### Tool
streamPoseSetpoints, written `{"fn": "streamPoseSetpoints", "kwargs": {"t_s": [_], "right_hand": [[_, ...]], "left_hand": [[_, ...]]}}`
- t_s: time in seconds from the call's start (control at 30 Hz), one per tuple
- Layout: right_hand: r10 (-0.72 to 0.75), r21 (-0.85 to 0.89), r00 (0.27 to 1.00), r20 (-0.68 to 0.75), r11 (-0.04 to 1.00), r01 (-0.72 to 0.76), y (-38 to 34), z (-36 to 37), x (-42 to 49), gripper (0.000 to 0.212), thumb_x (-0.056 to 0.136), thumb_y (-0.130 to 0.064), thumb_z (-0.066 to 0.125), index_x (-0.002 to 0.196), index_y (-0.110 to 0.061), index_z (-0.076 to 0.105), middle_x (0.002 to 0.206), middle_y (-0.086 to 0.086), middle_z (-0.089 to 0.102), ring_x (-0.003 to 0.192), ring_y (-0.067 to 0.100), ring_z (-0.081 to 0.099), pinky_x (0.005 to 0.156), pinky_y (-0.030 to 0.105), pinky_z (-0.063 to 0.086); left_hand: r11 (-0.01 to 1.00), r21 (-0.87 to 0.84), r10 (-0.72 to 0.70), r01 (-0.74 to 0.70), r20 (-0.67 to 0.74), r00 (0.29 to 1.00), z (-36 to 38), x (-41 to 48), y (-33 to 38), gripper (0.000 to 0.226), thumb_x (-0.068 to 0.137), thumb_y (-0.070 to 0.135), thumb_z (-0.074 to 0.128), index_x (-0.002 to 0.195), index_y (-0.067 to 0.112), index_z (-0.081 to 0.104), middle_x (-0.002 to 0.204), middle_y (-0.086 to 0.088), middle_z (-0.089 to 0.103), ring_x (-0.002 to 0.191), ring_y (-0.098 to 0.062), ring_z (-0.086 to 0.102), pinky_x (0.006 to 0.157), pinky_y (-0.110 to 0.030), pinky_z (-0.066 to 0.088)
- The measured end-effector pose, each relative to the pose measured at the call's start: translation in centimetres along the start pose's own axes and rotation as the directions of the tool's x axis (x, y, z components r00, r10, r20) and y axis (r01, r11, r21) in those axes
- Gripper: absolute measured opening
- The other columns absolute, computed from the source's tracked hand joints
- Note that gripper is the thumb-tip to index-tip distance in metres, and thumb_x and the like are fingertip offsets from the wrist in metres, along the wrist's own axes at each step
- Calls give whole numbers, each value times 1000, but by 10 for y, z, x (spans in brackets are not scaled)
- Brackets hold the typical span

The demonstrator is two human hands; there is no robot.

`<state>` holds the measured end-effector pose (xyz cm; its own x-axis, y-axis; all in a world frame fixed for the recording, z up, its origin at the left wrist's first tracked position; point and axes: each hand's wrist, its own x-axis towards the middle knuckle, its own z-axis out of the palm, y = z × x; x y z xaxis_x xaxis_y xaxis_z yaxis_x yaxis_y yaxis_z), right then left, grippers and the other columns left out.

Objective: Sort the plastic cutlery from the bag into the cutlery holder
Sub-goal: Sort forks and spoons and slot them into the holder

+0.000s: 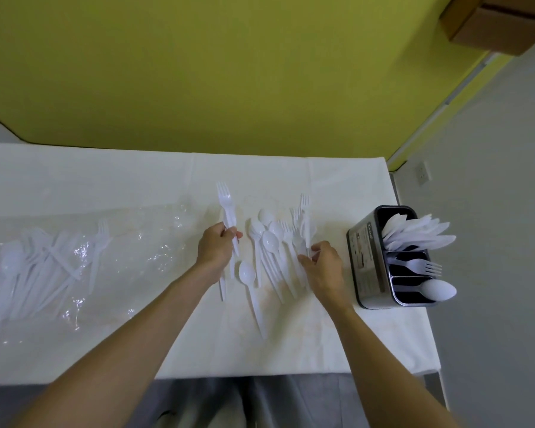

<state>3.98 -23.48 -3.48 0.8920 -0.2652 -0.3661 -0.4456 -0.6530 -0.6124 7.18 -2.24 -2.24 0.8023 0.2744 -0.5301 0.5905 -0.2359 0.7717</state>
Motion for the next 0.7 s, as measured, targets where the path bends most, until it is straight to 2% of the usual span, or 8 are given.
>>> {"fn": "streamPoseSetpoints", "kwargs": {"t_s": [0.1, 0.27, 0.33, 0.43, 0.5, 0.57, 0.63, 0.7], "right_hand": [[29, 54, 996, -88, 998, -24, 1, 2, -4, 37, 95, -30, 58, 124, -8, 50, 112, 9, 57, 100, 24, 58, 85, 41, 53], [46, 63, 988, -144, 997, -38, 8, -1, -9, 29, 98, -25, 47, 122, -9, 54, 109, 7, 61, 98, 24, 59, 84, 43, 52], [51, 56, 987, -154, 998, -42, 12, -3, -10, 27, 98, -24, 47, 120, -9, 56, 109, 7, 62, 96, 22, 58, 83, 39, 52], [70, 84, 985, -160, 995, -57, 16, -9, -10, 26, 98, -19, 47, 120, -9, 57, 110, 8, 64, 91, 17, 56, 78, 31, 49], [84, 96, 984, -159, 993, -69, 18, -12, -11, 26, 97, -18, 47, 120, -9, 57, 111, 8, 64, 91, 17, 56, 78, 29, 47], [96, 101, 984, -152, 992, -82, 21, -15, -12, 26, 98, -18, 47, 121, -9, 56, 113, 9, 64, 93, 19, 57, 78, 29, 46], [104, 106, 984, -142, 990, -89, 24, -15, -12, 27, 98, -17, 46, 121, -9, 56, 114, 9, 64, 93, 20, 57, 77, 27, 43], [101, 116, 985, -137, 990, -85, 25, -15, -13, 26, 98, -18, 45, 120, -10, 56, 115, 9, 63, 96, 22, 58, 78, 27, 43]], "left_hand": [[999, 33, 22, -24, 75, 997, 19, -12, 5, 28, 99, 20, 40, 87, 4, 60, 97, 0, 68, 75, -18, 52, 65, -28, 39], [994, 92, 38, -60, 218, 975, 79, -35, 17, 31, 97, 19, 43, 67, 16, 46, 99, -5, 69, 76, -20, 57, 65, -26, 39], [990, 134, 17, -48, 222, 975, 98, -42, 22, 23, 98, 19, 42, 78, 12, 50, 101, -6, 68, 77, -20, 56, 67, -28, 40], [980, 196, -8, -32, 200, 980, 115, -47, 29, 24, 99, 23, 43, 105, 3, 56, 107, -15, 64, 98, -30, 61, 74, -32, 41], [971, 231, 14, -63, 208, 978, 118, -47, 30, 31, 98, 25, 44, 105, -1, 58, 104, -19, 63, 100, -34, 60, 77, -36, 44], [964, 243, 52, -106, 219, 974, 116, -48, 29, 32, 99, 27, 43, 87, 1, 59, 85, -16, 61, 85, -32, 59, 73, -38, 44], [964, 228, 82, -137, 236, 968, 112, -50, 27, 37, 100, 28, 40, 68, 11, 45, 63, -4, 46, 63, -20, 48, 62, -31, 37], [967, 201, 97, -154, 270, 958, 106, -51, 24, 39, 101, 28, 38, 66, 11, 42, 58, 1, 39, 55, -12, 38, 55, -26, 31]]}}
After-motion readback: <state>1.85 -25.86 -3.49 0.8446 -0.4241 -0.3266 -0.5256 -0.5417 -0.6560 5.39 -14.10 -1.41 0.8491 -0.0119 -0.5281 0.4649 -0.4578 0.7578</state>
